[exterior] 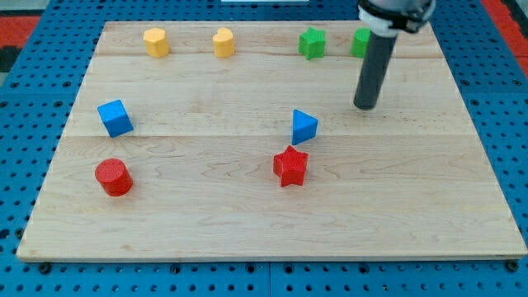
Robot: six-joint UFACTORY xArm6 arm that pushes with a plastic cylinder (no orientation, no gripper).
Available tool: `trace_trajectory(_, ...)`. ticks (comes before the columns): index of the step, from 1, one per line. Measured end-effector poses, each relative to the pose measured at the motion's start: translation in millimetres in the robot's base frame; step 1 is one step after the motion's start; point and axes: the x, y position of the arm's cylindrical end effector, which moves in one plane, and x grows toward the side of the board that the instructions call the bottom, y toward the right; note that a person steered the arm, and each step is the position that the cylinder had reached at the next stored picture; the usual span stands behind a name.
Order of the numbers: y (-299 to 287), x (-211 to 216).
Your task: Move your hand towards the red circle
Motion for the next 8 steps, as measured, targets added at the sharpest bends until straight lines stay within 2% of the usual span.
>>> trace_trajectory(1,-21,20)
trace_trajectory(5,-71,22)
trace_trajectory(6,-94,-16)
trace_trajectory(7,-152,-35)
trace_trajectory(8,-236,-31)
